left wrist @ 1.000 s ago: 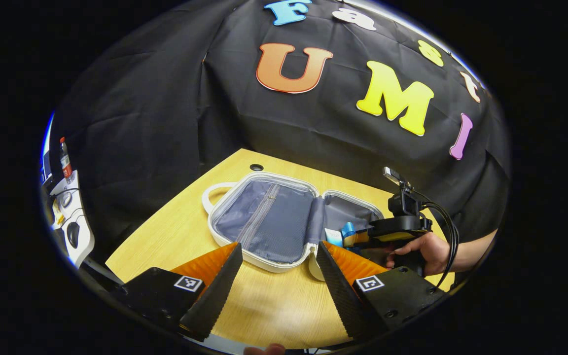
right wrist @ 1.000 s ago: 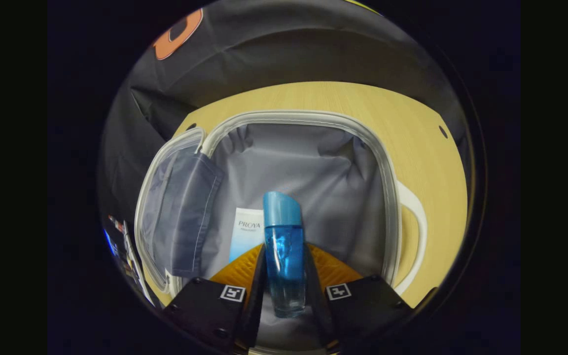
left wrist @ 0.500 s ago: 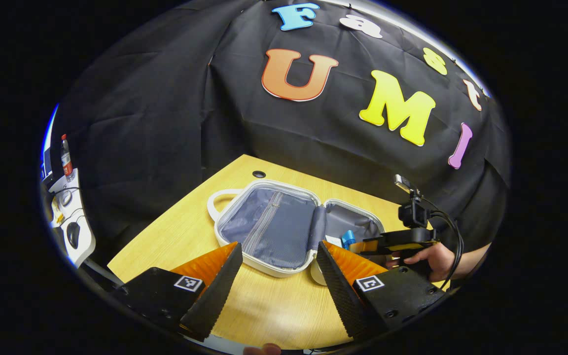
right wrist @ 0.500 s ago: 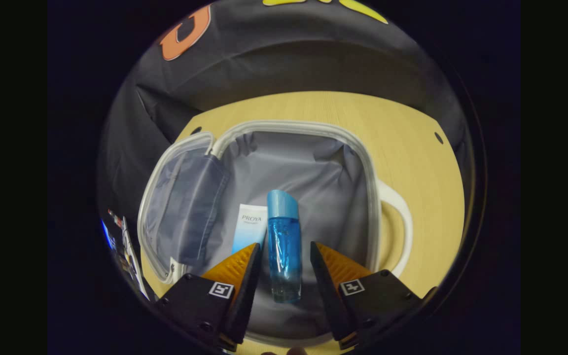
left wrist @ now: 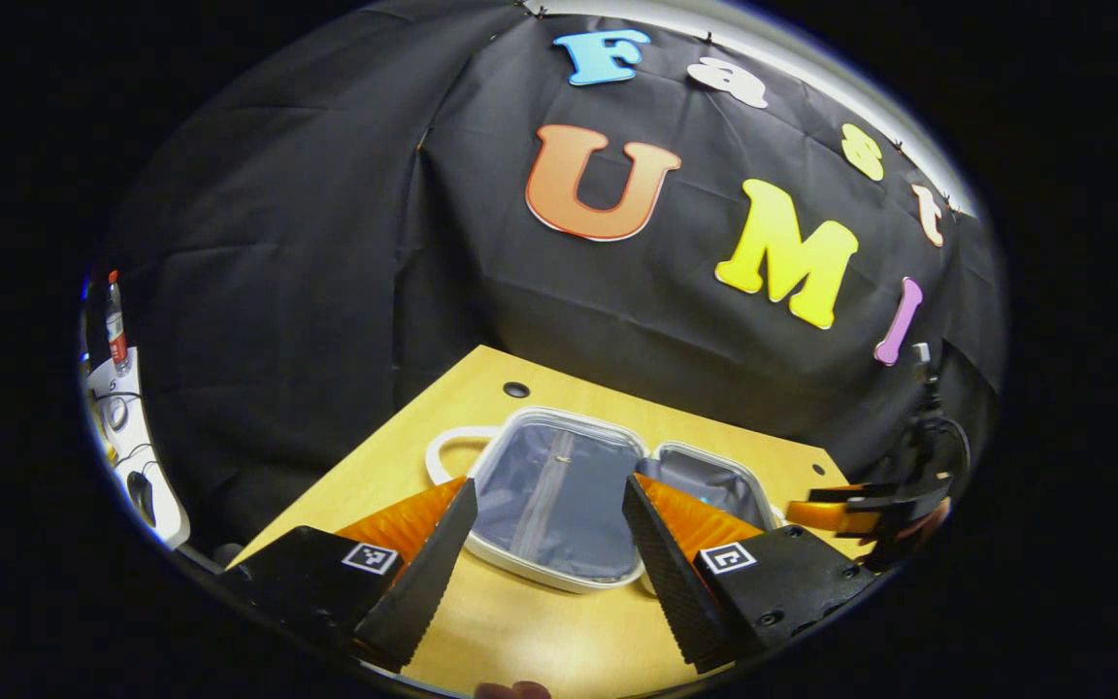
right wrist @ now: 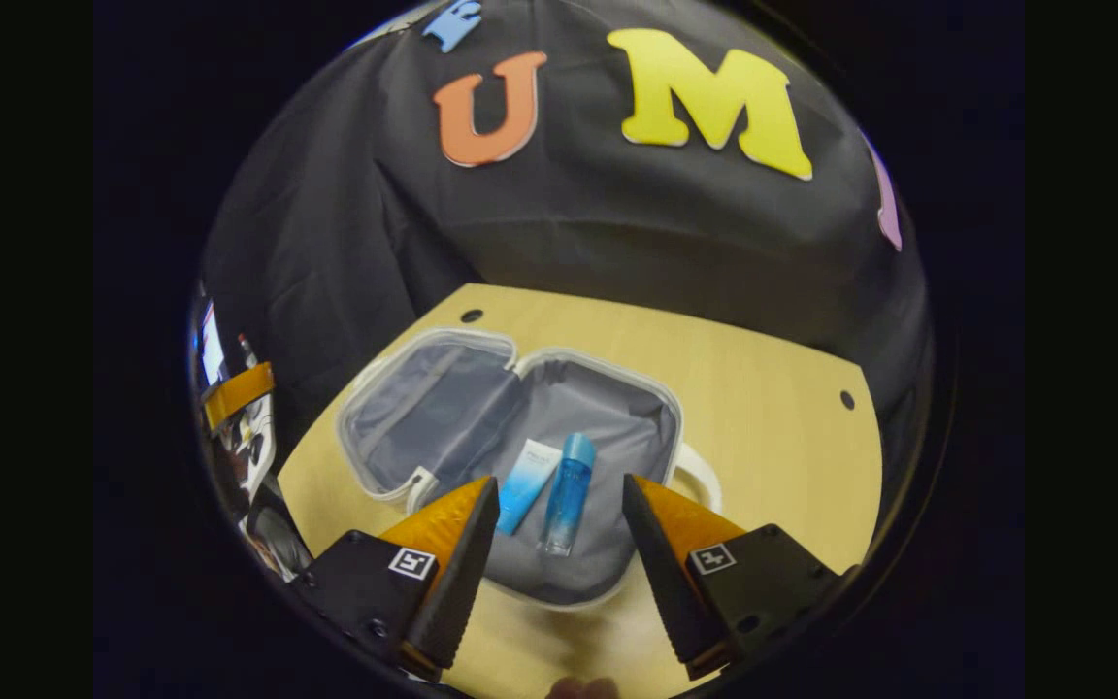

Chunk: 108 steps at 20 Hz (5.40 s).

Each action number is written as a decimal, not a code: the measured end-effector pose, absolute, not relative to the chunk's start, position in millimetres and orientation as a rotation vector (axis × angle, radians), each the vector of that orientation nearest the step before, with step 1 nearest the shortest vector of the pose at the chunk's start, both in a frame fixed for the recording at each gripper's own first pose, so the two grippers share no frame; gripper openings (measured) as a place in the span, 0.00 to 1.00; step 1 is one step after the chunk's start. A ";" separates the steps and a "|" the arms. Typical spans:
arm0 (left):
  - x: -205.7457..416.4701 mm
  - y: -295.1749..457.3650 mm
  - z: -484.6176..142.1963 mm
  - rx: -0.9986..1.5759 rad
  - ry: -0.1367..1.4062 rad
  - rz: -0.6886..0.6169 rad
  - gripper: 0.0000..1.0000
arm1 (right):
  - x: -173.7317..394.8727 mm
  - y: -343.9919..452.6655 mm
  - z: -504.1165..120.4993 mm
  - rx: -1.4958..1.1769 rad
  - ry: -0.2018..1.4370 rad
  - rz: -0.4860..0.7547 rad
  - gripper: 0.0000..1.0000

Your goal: First open the suitcase, pack the skin care products into it, and then close the suitcase.

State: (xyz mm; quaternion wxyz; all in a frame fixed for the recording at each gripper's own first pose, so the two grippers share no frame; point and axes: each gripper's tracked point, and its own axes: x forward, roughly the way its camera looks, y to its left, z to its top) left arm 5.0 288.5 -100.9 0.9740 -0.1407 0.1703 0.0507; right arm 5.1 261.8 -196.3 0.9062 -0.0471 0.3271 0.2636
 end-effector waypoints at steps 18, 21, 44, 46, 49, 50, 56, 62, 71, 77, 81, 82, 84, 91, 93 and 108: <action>126.7 370.3 -239.2 -0.807 0.470 -0.010 0.96 | -23.6 205.4 -173.4 -0.232 0.697 0.495 0.77; 140.7 370.7 -256.7 -0.819 0.511 -0.003 0.90 | -25.9 208.5 -181.9 -0.198 0.731 0.490 0.75; 143.7 303.1 -88.7 -0.599 0.363 -0.028 0.05 | -20.6 161.5 -143.9 -0.008 0.560 0.423 0.77; 140.0 272.5 -59.9 -0.511 0.335 -0.064 0.05 | -25.5 152.1 -137.1 -0.011 0.532 0.426 0.75; 137.1 231.1 -27.1 -0.436 0.294 -0.085 0.04 | -31.6 139.6 -127.6 -0.029 0.489 0.435 0.77; 136.8 216.1 -22.5 -0.390 0.290 -0.088 0.04 | -33.5 134.2 -124.0 -0.031 0.476 0.431 0.77; 134.5 111.9 -5.2 0.008 0.255 -0.074 0.04 | -39.9 80.2 -109.6 -0.048 0.398 0.381 0.76; 131.9 12.7 -28.1 0.145 0.205 -0.074 0.04 | -46.3 17.2 -123.5 -0.002 0.433 0.290 0.75; 135.7 -104.8 -143.8 0.258 0.364 -0.229 0.04 | -51.4 -68.6 -134.2 -0.040 0.496 0.166 0.77; 136.7 -128.4 -201.8 0.263 0.476 -0.265 0.04 | -46.9 -89.0 -137.8 -0.071 0.538 0.152 0.76; 131.0 -138.0 -217.3 0.237 0.520 -0.277 0.11 | -41.4 -89.1 -138.5 -0.065 0.551 0.160 0.77; 129.2 -138.2 -216.9 0.236 0.520 -0.275 0.14 | -39.7 -87.7 -138.1 -0.060 0.551 0.164 0.75; 127.9 -146.0 -215.4 0.189 0.531 -0.304 0.24 | -35.4 -85.0 -136.9 -0.056 0.546 0.171 0.77; 123.2 -126.9 -128.9 0.044 0.394 -0.194 0.91 | -17.7 -62.0 -115.5 -0.045 0.478 0.215 0.75; 125.4 -115.3 -86.7 0.018 0.314 -0.168 0.97 | -8.1 -53.1 -101.1 -0.042 0.429 0.218 0.75; 74.7 -51.4 78.8 -0.007 0.018 -0.026 0.96 | 27.4 30.7 23.2 0.023 0.037 0.096 0.78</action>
